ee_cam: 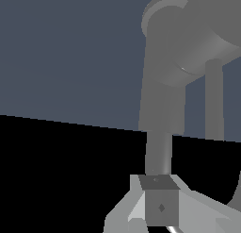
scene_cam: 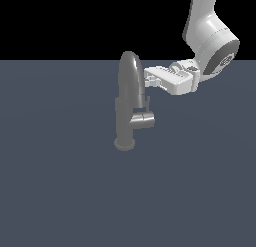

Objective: Turn on the faucet by rotating a designated handle.

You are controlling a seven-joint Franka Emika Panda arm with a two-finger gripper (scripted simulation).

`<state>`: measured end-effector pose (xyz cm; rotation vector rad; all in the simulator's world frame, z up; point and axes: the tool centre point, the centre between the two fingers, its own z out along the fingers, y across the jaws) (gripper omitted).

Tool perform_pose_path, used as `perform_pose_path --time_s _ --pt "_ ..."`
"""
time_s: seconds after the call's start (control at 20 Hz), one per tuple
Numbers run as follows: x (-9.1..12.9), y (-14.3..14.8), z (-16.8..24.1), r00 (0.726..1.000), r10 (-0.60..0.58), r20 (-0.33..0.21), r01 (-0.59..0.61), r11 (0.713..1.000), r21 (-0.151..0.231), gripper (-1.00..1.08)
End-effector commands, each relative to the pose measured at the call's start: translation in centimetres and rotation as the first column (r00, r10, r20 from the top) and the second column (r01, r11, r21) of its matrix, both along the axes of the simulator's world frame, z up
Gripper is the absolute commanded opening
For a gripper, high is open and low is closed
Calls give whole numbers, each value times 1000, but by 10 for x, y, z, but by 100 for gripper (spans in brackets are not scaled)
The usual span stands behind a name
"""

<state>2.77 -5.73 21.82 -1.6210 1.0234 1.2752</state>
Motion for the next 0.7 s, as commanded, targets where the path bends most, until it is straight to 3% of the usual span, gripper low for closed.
perform_pose_path --time_s 0.0,0.35,0.65 --pt "2 -1 -17 998 -39 -48 41 998 37 -100" --pt "3 0 -50 984 -108 -142 123 988 97 -100" --pt "3 1 -57 979 -122 -162 141 984 109 -100"
